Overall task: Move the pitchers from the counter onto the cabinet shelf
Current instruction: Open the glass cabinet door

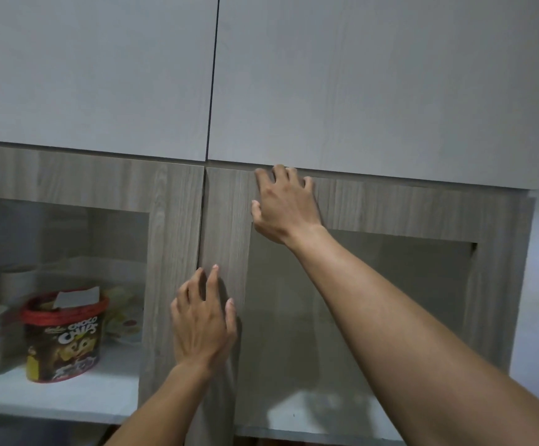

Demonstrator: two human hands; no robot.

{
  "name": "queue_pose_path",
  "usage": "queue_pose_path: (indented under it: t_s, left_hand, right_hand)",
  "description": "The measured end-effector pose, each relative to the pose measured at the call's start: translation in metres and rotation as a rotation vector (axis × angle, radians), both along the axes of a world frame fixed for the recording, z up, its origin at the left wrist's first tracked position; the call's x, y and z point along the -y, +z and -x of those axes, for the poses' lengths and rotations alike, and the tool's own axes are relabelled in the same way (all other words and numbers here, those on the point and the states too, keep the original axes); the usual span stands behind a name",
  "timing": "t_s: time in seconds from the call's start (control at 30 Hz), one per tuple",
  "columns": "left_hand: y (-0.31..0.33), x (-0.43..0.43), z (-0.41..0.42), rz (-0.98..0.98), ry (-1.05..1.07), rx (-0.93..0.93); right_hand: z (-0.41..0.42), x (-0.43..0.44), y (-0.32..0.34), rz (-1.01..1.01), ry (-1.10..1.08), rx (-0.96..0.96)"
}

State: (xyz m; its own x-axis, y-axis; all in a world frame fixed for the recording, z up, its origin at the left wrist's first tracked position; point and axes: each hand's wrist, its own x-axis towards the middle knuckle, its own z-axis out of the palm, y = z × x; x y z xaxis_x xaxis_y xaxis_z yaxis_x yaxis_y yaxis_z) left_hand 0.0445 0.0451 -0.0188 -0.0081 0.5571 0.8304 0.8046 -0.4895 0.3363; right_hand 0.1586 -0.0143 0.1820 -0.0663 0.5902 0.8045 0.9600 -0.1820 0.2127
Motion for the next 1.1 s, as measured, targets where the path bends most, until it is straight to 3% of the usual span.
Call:
queue_pose_path:
  t_s: [0.17, 0.33, 0.57, 0.77, 1.1]
  left_hand:
    - [-0.001, -0.001, -0.004, 0.000, -0.029, 0.047]
    - [0.001, 0.014, -0.005, -0.043, -0.115, 0.217]
    - [0.011, 0.058, 0.019, 0.180, -0.308, 0.551]
    - [0.012, 0.108, 0.059, 0.207, -0.285, 0.413]
    - [0.003, 0.251, 0.093, 0.107, -0.509, 0.352]
  right_hand:
    - [0.005, 0.005, 0.011, 0.018, -0.018, -0.039]
    - [0.012, 0.018, 0.020, 0.043, 0.010, -0.093]
    - [0.027, 0.054, 0.015, 0.061, 0.021, -0.138]
    - [0.054, 0.118, 0.011, 0.095, 0.006, -0.231]
    - [0.101, 0.257, -0.003, 0.109, 0.065, -0.439]
